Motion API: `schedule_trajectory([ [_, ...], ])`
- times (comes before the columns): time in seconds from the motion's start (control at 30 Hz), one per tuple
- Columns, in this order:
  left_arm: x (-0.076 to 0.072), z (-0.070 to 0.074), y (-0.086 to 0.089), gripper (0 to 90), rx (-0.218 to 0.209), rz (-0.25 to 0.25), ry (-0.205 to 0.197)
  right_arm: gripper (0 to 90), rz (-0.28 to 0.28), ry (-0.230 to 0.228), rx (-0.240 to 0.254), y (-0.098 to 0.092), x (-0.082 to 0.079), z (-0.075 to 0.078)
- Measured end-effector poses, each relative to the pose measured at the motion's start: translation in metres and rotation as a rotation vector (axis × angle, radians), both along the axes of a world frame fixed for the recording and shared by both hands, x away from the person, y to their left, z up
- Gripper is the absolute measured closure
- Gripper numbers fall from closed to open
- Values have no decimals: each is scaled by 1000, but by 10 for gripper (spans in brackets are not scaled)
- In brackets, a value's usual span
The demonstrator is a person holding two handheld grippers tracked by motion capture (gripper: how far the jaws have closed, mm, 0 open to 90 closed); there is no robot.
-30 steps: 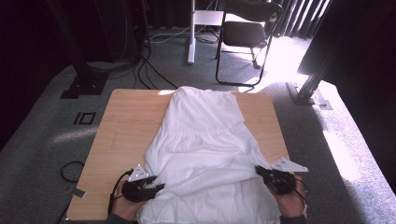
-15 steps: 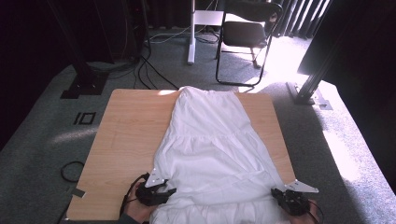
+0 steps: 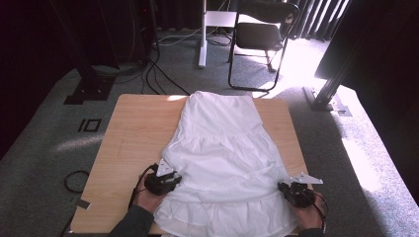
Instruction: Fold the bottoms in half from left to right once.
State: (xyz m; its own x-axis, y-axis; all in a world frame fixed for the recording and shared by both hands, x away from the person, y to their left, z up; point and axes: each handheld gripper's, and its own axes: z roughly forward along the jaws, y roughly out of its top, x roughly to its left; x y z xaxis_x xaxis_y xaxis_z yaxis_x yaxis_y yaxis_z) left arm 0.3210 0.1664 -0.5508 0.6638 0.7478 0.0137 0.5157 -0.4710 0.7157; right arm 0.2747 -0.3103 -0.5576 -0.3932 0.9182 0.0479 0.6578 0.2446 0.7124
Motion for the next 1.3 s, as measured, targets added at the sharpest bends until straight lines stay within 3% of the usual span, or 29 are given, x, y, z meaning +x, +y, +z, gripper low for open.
schedule_trajectory([
  [0.03, 11, 1, 3, 674, 9, 6, 1, 840, 4, 0, -3, 3, 10, 0],
  [0.17, 34, 3, 8, 669, 25, 37, 2, 832, 4, -4, -11, 9, 28, 1],
  [0.2, 34, 3, 8, 668, 25, 37, 2, 832, 4, -4, -11, 9, 28, 1],
  [0.23, 44, 3, 11, 667, 21, 54, 6, 826, -1, -2, -12, 10, 37, 2],
  [0.4, 49, 8, 16, 568, 2, 76, 27, 735, 9, 33, -10, 13, 49, 5],
  [0.43, 44, 15, 22, 559, -35, 77, 17, 633, 9, 30, -39, 16, 51, 11],
  [0.47, 44, 15, 22, 551, -35, 77, 17, 633, 9, 30, -39, 16, 51, 11],
  [0.5, 36, 25, 28, 541, -56, 79, -4, 567, 14, -4, -12, 17, 50, 22],
  [0.6, 23, 37, 38, 518, -76, 79, -35, 507, 6, -66, 15, 19, 52, 42],
  [0.67, 18, 40, 41, 506, -73, 84, -40, 495, 0, -88, 23, 22, 58, 54],
  [0.7, 8, 44, 47, 500, -83, 84, -46, 486, -5, -94, 18, 24, 64, 57],
  [0.8, -7, 43, 55, 481, -95, 84, -40, 467, -7, -83, 11, 33, 81, 60],
  [0.93, -21, 39, 61, 452, -119, 79, -28, 446, -20, -36, 20, 41, 101, 52],
  [1.07, -29, 32, 62, 414, -144, 61, 1, 452, -28, 32, 26, 43, 112, 38],
  [1.1, -33, 24, 59, 396, -141, 41, 22, 468, -29, 45, 26, 42, 112, 35],
  [1.13, -35, 20, 58, 383, -132, 35, 30, 503, -24, 53, 28, 42, 111, 33],
  [1.2, -36, 16, 57, 373, -122, 29, 39, 653, -3, 57, 46, 40, 106, 33],
  [1.23, -37, 9, 55, 372, -116, 31, 63, 724, 7, 53, 49, 38, 102, 34],
  [1.27, -37, 9, 55, 372, -116, 31, 63, 774, 11, 43, 49, 37, 98, 36],
  [1.3, -38, 3, 52, 381, -90, 34, 78, 817, 16, 31, 54, 35, 93, 38],
])
